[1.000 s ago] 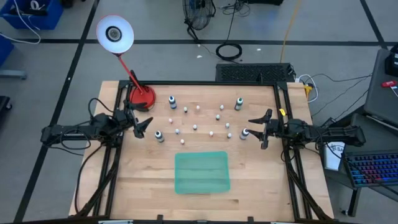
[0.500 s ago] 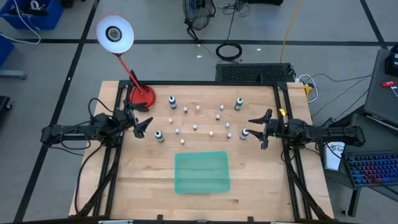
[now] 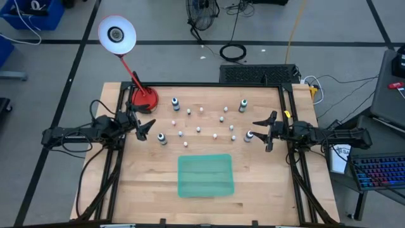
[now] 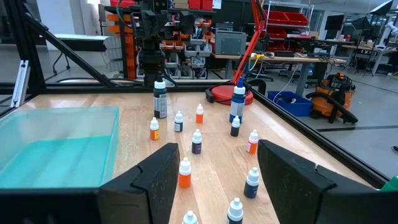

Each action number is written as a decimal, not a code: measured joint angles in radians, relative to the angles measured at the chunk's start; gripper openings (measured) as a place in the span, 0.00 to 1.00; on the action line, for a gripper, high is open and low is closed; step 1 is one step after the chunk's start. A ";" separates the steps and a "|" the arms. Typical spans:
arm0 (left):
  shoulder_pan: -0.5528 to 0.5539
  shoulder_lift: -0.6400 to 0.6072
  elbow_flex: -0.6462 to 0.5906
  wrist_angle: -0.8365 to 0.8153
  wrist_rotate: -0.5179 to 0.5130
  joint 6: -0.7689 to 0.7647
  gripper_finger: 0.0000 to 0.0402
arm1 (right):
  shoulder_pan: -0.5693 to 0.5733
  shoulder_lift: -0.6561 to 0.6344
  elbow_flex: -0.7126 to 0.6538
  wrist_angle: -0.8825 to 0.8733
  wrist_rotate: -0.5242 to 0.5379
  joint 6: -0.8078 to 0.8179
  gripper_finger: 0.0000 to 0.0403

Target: Pick & Place food coloring

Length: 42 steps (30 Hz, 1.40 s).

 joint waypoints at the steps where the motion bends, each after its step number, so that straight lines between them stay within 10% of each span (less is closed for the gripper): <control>1: 0.000 0.000 0.000 0.000 0.000 0.000 0.91 | 0.000 0.000 0.000 0.000 0.000 0.000 0.51; 31: 0.000 0.000 0.000 0.000 0.000 0.000 0.91 | 0.002 0.007 0.036 0.124 -0.007 0.261 0.52; 42: 0.000 0.000 0.000 0.000 0.000 0.000 0.91 | -0.072 0.525 0.831 -0.583 0.266 0.221 0.52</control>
